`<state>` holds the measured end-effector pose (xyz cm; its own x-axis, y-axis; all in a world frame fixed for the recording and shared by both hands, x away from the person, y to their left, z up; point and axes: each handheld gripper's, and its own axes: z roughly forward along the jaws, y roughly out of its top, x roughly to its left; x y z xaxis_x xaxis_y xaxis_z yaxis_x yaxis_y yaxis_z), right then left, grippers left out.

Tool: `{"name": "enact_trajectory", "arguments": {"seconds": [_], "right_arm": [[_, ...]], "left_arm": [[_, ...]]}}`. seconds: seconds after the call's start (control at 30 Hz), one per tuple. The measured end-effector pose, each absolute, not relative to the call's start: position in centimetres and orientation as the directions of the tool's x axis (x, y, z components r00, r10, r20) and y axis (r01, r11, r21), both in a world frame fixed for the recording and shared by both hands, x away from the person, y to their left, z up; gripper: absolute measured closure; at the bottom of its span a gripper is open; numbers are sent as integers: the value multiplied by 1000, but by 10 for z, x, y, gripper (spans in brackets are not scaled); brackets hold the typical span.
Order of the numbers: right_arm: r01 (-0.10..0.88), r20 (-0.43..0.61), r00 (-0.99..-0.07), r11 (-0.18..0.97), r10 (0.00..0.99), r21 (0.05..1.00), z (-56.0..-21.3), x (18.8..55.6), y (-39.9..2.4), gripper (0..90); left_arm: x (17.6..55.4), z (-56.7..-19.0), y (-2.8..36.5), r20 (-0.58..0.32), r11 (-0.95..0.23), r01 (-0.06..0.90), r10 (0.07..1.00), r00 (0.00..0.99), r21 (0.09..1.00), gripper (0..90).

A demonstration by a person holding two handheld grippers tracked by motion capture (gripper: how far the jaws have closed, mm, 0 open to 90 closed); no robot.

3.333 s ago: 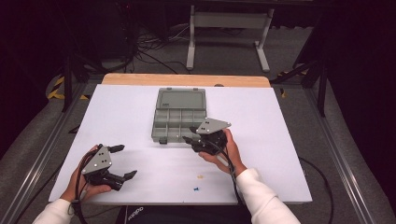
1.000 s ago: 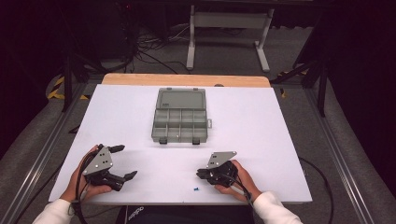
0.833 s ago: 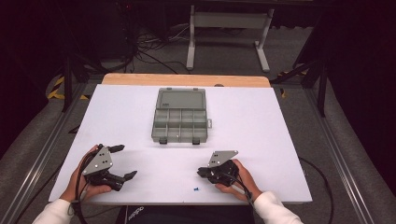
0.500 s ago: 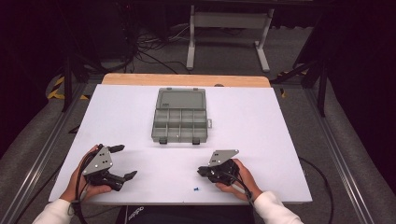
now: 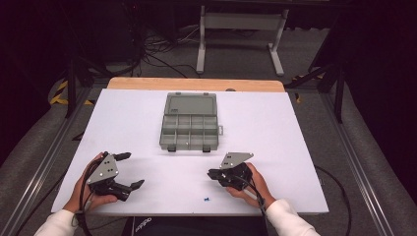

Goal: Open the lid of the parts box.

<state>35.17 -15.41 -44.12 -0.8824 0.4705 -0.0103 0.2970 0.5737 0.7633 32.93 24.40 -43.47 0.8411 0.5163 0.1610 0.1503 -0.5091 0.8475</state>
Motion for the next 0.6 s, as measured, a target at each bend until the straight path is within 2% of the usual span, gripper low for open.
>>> {"name": "enact_trajectory", "arguments": {"seconds": [0.6], "right_arm": [[267, -38, -865, 524, 500, 809, -421, 368, -144, 839]], "left_arm": [[329, -435, 244, 156, -507, 151, 512, 844, 848, 48]]}}
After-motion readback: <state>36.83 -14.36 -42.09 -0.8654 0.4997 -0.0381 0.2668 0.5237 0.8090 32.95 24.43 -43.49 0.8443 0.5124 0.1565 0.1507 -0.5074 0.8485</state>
